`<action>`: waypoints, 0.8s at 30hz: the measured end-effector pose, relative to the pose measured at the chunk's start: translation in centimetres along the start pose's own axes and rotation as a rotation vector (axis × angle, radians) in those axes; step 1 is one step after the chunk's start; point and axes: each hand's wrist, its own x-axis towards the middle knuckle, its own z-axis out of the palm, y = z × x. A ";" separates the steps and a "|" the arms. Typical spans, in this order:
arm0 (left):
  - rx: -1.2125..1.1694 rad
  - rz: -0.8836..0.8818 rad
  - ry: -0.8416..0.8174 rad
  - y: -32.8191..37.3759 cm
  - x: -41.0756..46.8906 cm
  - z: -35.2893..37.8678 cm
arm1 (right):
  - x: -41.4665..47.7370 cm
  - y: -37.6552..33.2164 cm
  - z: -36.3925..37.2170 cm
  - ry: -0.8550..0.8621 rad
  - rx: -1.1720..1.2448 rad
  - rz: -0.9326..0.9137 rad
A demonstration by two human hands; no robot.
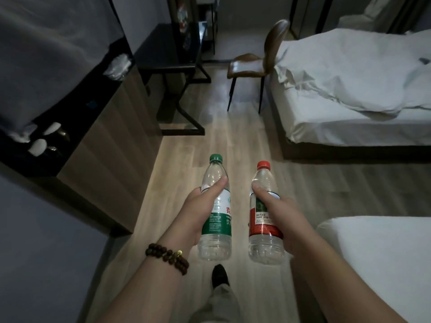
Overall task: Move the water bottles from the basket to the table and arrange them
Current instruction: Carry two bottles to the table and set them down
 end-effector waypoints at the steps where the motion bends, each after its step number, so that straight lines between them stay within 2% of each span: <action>1: 0.000 -0.002 -0.014 1.4 2.0 0.4 | 1.7 -1.5 0.2 0.005 -0.003 -0.011; 12: 0.036 -0.006 -0.120 17.0 20.3 5.9 | 17.9 -16.3 -0.5 0.091 0.089 -0.028; 19: 0.060 0.025 -0.073 23.2 34.3 11.6 | 32.5 -23.8 -3.0 0.102 0.121 -0.035; 24: 0.034 0.022 -0.061 30.4 43.2 16.1 | 42.0 -32.7 -5.3 0.067 0.106 -0.048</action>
